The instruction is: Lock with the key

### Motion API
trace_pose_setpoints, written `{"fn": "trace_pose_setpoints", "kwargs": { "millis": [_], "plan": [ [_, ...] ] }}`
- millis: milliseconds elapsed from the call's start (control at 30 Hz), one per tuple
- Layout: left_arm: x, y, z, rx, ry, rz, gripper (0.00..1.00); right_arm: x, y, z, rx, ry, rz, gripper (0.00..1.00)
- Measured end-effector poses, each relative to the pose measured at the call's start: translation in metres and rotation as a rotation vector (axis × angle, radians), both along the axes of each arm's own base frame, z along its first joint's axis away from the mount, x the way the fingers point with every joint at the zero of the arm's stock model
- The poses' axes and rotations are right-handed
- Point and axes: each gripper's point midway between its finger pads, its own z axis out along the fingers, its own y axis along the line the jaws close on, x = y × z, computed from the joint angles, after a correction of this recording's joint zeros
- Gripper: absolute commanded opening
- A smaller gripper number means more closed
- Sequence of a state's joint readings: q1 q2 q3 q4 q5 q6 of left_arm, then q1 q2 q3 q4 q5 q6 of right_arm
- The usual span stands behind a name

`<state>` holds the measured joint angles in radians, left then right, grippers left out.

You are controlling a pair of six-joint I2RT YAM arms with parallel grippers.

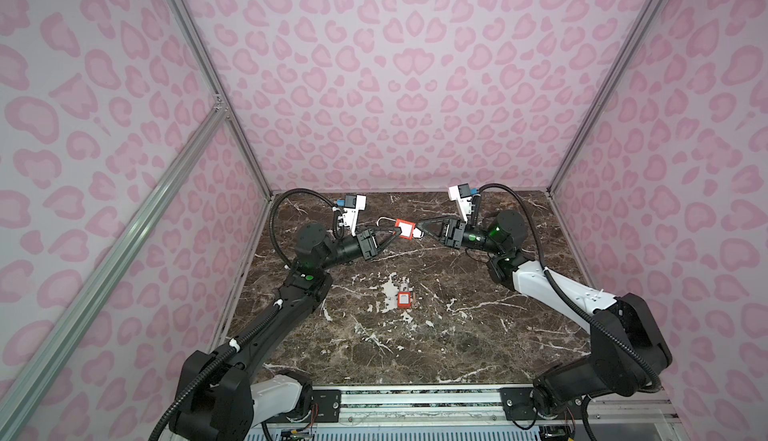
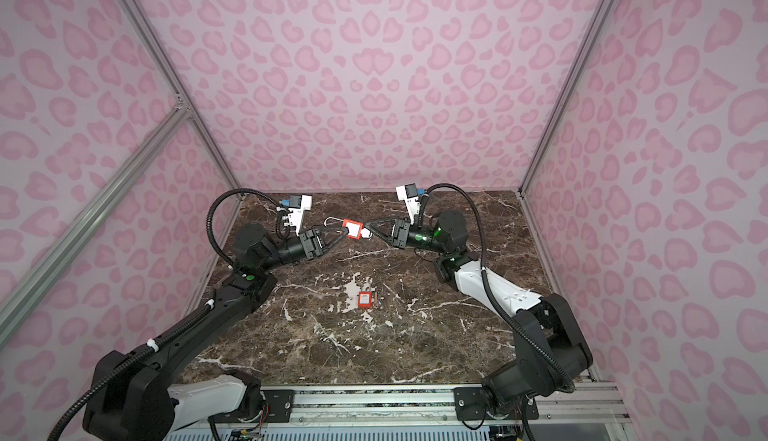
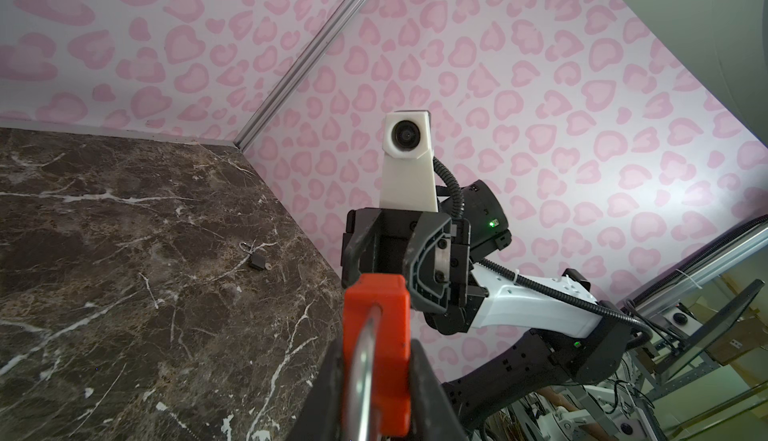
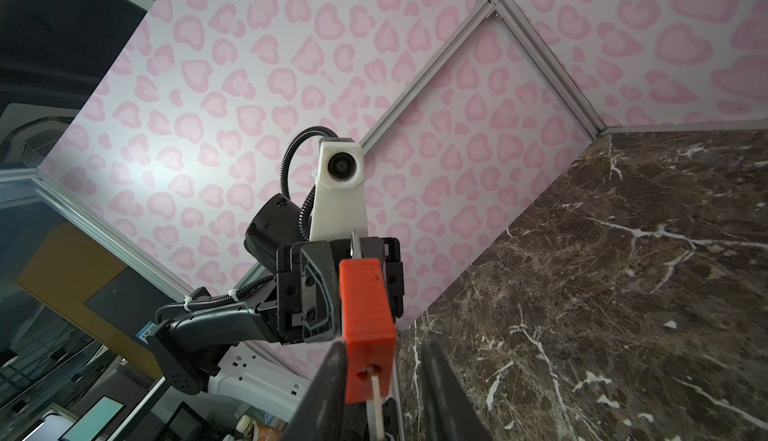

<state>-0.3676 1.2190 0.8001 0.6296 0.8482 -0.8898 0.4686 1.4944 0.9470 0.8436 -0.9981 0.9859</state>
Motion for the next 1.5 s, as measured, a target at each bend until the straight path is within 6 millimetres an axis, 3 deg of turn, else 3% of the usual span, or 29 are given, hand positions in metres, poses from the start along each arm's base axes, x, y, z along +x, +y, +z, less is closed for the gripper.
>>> {"fn": "trace_pose_setpoints", "kwargs": {
  "millis": [200, 467, 967, 1500],
  "plan": [
    [0.001, 0.0, -0.001, 0.001, 0.004, 0.0, 0.04, -0.003, 0.002, -0.007, -0.03, 0.013, 0.022, 0.22],
    [0.001, 0.0, -0.002, 0.002, 0.006, -0.001, 0.04, -0.007, 0.003, -0.008, -0.05, 0.015, 0.034, 0.08],
    [0.0, -0.002, -0.004, 0.005, 0.018, -0.012, 0.04, -0.011, -0.006, -0.01, -0.056, 0.005, 0.034, 0.0],
    [0.006, 0.003, -0.006, 0.007, 0.019, 0.012, 0.04, -0.006, -0.022, -0.014, -0.082, -0.053, -0.027, 0.0]
  ]
}}
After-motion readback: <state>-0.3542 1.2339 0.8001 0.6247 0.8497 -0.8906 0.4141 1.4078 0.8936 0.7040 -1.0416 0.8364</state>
